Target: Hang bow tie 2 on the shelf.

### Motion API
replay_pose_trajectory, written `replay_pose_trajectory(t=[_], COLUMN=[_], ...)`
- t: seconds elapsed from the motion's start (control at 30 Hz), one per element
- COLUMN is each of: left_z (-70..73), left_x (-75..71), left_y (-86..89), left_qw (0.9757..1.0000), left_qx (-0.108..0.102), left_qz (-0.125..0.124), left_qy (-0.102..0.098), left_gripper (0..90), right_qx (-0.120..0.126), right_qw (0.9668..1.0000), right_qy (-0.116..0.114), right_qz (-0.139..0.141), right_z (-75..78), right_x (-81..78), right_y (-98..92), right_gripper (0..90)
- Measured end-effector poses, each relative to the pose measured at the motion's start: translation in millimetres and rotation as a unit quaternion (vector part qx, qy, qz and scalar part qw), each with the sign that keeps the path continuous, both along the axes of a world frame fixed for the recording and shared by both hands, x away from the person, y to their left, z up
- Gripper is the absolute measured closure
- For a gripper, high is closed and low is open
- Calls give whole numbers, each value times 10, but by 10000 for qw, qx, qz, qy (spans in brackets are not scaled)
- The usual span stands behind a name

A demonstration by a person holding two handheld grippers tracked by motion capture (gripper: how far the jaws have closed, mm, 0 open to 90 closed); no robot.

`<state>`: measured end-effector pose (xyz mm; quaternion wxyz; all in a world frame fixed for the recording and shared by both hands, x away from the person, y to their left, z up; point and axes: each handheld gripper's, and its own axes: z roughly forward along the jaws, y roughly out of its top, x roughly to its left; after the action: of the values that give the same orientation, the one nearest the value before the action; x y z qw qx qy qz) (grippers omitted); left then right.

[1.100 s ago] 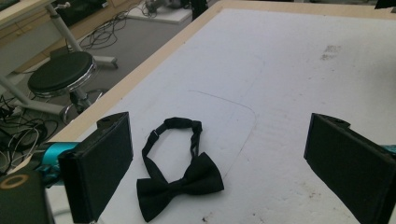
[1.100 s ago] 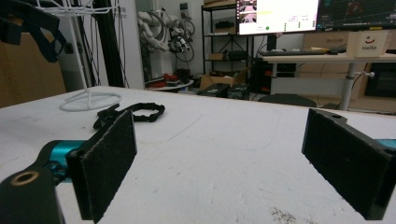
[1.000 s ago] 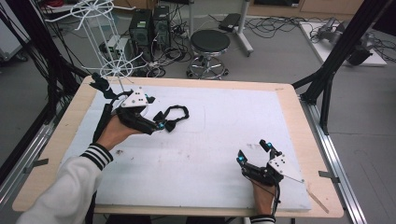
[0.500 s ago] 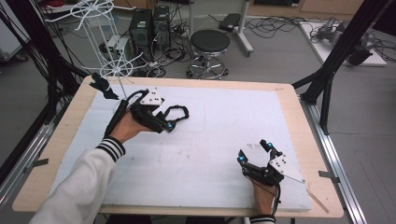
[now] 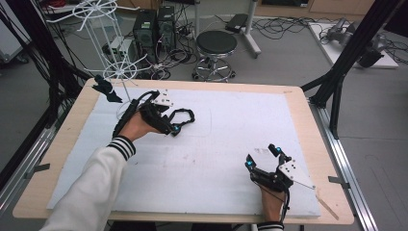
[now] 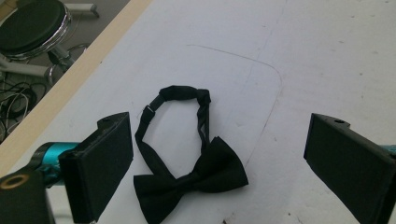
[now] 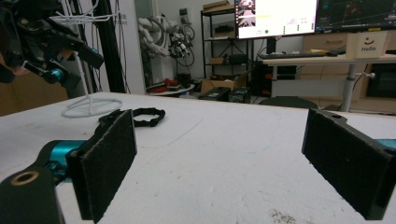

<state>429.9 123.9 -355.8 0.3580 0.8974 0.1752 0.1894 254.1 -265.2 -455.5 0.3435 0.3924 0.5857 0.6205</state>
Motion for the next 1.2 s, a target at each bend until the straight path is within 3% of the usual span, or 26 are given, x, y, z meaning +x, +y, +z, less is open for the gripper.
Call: replay_pose_trajectory(t=[0.2,0.33,0.43,0.5,0.63,0.83,1.0,1.2], left_z=[-9,-19,-58,-97,-176,-257,-332,-419], left_x=[95,155,195,221,257,296,323,372], left_y=[-82,-135,-150,-147,-140,-110,-113,-101], left_qw=[9998,9992,9989,9983,9964,9946,9911,9876], left_qx=[99,274,280,393,651,758,1039,1233], left_qz=[-76,-204,-212,-226,-256,-245,-356,-391], left_qy=[133,211,296,352,484,665,754,887], left_gripper=[89,89,89,89,92,110,111,147], right_qx=[-10,-5,-5,-12,-20,-17,-22,-37], right_qw=[10000,10000,10000,10000,10000,10000,10000,10000], right_qy=[-36,-35,-36,-42,-26,-27,-33,-41], right_qz=[-8,-4,-6,-5,-4,-8,-11,-19], right_z=[-1,-1,-1,-1,-2,-2,-2,-2], right_x=[2,3,3,4,-1,0,1,0], right_y=[-3,-4,-5,-5,0,1,1,3], right_gripper=[94,94,94,94,94,94,94,94])
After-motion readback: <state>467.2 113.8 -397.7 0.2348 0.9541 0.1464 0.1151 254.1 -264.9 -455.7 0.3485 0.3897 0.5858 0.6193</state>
